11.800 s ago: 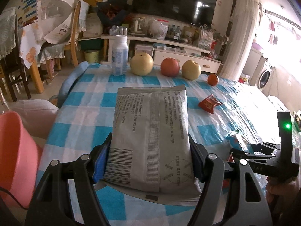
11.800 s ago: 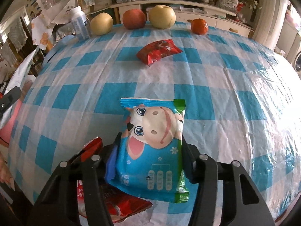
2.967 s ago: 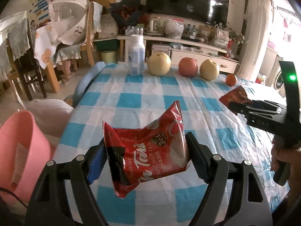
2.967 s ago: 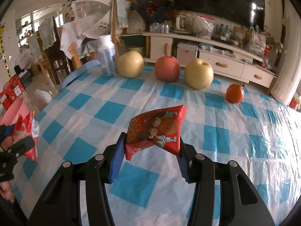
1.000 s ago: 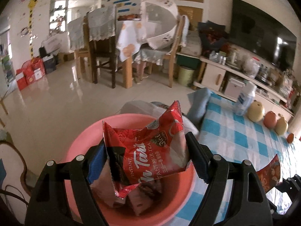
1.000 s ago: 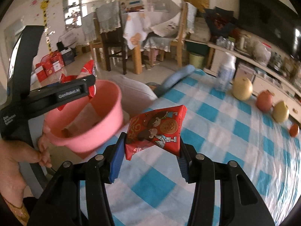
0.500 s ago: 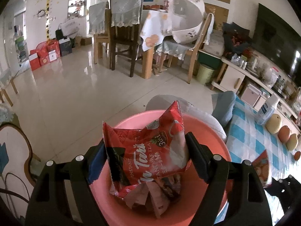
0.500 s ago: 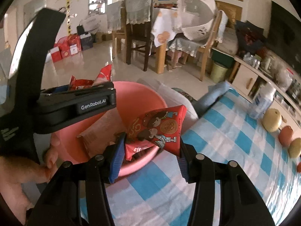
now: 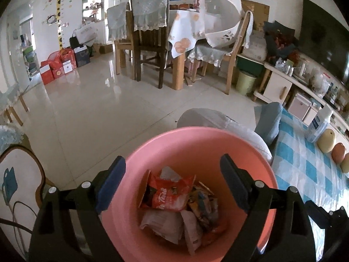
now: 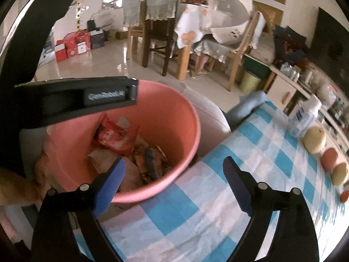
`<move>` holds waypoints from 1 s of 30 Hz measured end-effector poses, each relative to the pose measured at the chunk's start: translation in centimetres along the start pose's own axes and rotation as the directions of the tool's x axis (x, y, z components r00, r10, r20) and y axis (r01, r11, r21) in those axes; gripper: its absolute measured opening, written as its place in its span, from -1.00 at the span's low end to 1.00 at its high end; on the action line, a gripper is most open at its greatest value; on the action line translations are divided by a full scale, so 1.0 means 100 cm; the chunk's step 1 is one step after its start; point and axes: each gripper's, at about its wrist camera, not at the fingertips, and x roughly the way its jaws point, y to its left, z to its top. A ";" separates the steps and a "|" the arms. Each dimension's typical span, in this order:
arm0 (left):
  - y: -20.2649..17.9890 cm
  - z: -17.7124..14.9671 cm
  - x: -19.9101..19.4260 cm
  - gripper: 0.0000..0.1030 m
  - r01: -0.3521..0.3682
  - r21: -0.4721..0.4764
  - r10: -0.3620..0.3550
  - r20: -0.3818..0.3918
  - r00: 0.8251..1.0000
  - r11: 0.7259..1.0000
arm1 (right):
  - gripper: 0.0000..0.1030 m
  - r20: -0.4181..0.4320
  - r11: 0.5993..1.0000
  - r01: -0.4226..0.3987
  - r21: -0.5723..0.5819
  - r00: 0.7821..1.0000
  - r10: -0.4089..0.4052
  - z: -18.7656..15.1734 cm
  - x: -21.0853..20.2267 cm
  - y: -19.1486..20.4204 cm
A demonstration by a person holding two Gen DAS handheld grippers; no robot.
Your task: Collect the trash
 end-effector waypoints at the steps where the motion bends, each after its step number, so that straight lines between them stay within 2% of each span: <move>1: -0.003 0.000 -0.001 0.80 0.002 0.005 -0.002 0.002 1.000 1.000 | 0.74 -0.001 1.000 0.004 0.020 1.000 -0.004 -0.002 -0.002 -0.005; 5: -0.017 0.000 -0.006 0.82 0.023 0.030 -0.023 0.015 1.000 0.999 | 0.75 -0.008 0.992 -0.005 0.128 1.000 0.006 -0.010 -0.011 -0.029; 10: -0.037 -0.003 -0.011 0.83 0.040 0.068 -0.041 0.020 0.999 0.997 | 0.75 -0.015 0.978 0.011 0.209 1.000 -0.008 -0.023 -0.023 -0.058; 13: -0.050 -0.004 -0.014 0.84 0.053 0.089 -0.056 0.024 0.998 0.995 | 0.82 -0.018 0.972 0.035 0.231 0.999 -0.032 -0.030 -0.030 -0.069; 30: -0.116 -0.022 -0.046 0.85 0.098 0.234 -0.120 0.082 0.989 0.967 | 0.82 -0.045 0.938 0.122 0.324 0.993 -0.113 -0.078 -0.067 -0.121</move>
